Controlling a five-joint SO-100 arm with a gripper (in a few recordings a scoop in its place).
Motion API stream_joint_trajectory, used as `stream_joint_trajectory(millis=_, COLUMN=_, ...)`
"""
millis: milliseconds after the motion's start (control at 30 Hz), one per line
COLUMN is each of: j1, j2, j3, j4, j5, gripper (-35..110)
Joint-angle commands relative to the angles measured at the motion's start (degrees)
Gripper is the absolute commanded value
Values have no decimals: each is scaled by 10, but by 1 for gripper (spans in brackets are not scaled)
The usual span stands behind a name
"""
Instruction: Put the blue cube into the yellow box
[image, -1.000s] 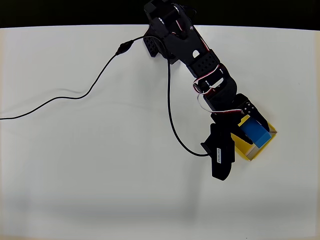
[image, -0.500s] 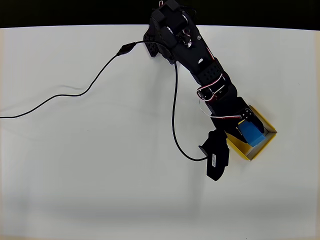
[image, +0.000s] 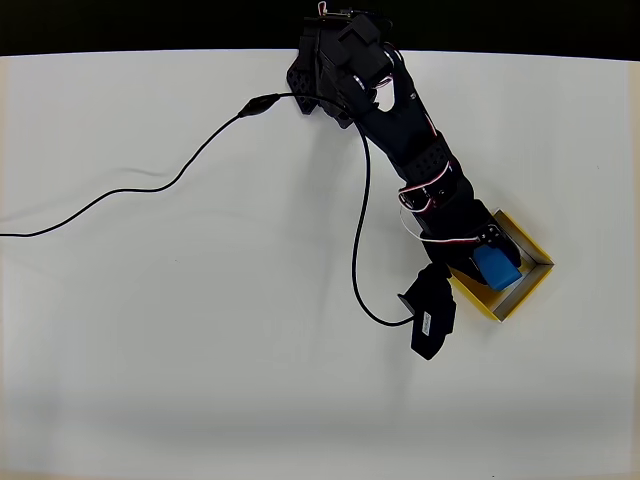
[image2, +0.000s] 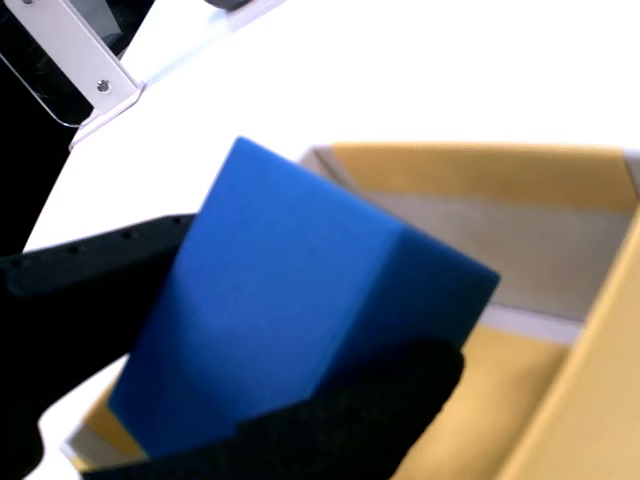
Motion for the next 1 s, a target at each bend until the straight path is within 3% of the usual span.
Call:
stream_joint_trajectory(millis=0, j1=-7, j2=19, j3=-50, j4=-36, j5=-7, gripper=25)
stream_joint_trajectory(millis=200, j1=-5, j2=16, j3=-49, j4=-43, j5=-20, gripper=33)
stream_joint_trajectory(millis=467, j1=-8, j2=49, j3=-70, j4=-38, j5=-76, gripper=32)
stream_joint_trajectory(millis=967, j1=60, j2=258, j3=-120, j4=94, j5=-209, gripper=25)
